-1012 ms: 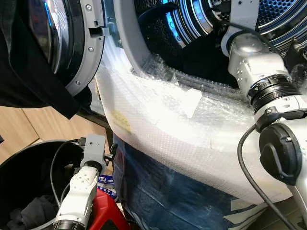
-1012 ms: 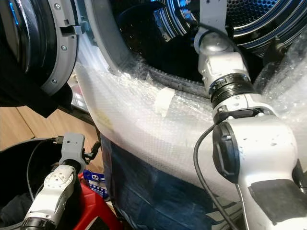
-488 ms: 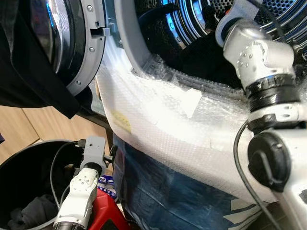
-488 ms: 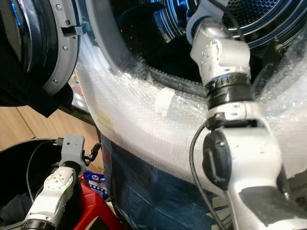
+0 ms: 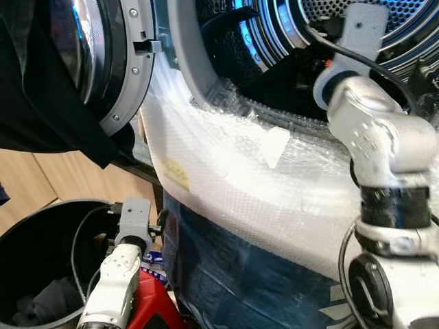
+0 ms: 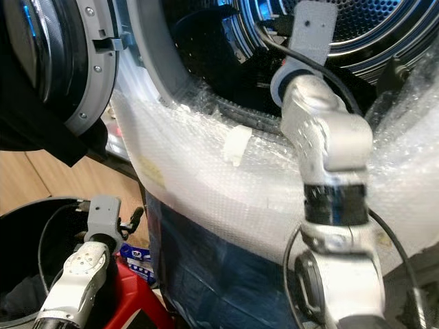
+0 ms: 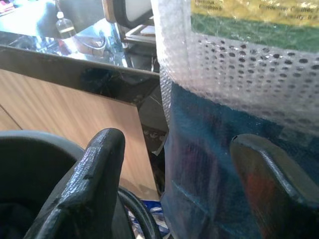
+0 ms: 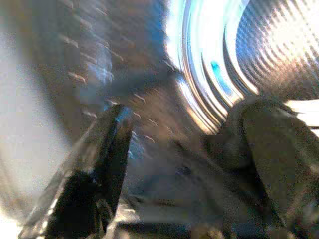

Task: Clothes washing

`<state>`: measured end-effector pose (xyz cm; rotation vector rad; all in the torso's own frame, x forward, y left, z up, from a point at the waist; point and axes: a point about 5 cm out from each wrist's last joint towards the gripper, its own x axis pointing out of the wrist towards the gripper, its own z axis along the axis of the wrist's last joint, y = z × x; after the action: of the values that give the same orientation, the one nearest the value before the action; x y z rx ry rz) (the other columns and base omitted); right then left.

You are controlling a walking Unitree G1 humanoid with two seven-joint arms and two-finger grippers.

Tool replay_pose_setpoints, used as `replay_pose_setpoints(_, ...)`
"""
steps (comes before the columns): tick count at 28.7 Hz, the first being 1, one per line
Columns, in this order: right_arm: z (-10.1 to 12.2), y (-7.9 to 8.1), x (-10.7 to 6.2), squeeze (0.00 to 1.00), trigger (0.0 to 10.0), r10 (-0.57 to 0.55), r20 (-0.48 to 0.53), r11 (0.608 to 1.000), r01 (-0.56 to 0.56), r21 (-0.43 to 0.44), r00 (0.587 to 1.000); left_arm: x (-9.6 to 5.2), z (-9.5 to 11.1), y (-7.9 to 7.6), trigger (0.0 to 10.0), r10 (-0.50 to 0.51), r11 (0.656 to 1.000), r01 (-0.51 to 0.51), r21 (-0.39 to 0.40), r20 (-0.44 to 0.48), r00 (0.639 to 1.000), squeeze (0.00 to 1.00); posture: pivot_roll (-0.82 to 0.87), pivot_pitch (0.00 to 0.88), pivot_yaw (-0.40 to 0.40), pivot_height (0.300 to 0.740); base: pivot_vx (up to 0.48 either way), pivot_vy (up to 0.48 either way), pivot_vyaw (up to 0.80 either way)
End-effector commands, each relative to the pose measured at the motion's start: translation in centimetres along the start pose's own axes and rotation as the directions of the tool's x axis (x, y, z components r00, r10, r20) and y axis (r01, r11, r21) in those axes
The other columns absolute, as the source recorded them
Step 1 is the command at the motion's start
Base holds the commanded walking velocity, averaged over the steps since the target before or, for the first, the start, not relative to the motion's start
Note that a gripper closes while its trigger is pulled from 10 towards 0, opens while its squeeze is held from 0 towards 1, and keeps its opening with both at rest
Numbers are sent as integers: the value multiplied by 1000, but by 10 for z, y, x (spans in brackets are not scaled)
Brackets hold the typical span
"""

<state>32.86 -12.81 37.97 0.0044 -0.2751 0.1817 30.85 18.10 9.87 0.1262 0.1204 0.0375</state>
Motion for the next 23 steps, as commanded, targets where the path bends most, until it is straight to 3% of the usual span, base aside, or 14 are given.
replay_pose_setpoints(1, 7, 2, -12, 0, 10000, 47, 22, 999, -47, -21, 999, 0, 1, 2, 10000, 2, 1000, -2, -6, -8, 1000, 0, -51, 0, -42, 740, 0, 0, 0)
replay_pose_setpoints(5, 1, -1, -22, 0, 10000, 81, -14, 995, -81, -53, 997, 0, 1, 1, 10000, -3, 1000, 3, -6, -8, 1000, 0, -55, 0, -39, 740, 0, 0, 0)
replay_pose_setpoints(9, -3, 7, -35, 0, 10000, 215, -21, 976, -215, -36, 976, 0, 1, 0, 10000, -5, 1000, 5, -7, -10, 1000, 0, -48, 0, -42, 740, 0, 0, 0)
replay_pose_setpoints(12, -6, 10, -43, 0, 10000, 275, -24, 958, -276, -80, 961, 0, 2, 2, 10000, 0, 1000, 0, -5, -8, 1000, 0, -49, 0, -40, 740, 0, 0, 0)
replay_pose_setpoints(18, -14, 22, -38, 0, 10000, 329, -52, 940, -332, -80, 943, 0, 2, 2, 10000, 3, 1000, -3, -6, -8, 1000, 0, -46, 0, -44, 740, 0, 0, 0)
replay_pose_setpoints(19, -10, 23, -29, 0, 10000, 327, -36, 941, -329, -78, 944, 0, 3, 1, 10000, 5, 1000, -5, -9, -5, 1000, 0, -31, 0, -50, 740, 0, 0, 0)
replay_pose_setpoints(23, -7, 19, -17, 0, 10000, 304, -30, 949, -305, -79, 952, 0, 5, 2, 10000, 10, 1000, -10, -11, -1, 1000, 0, -27, 0, -50, 740, 0, 0, 0)
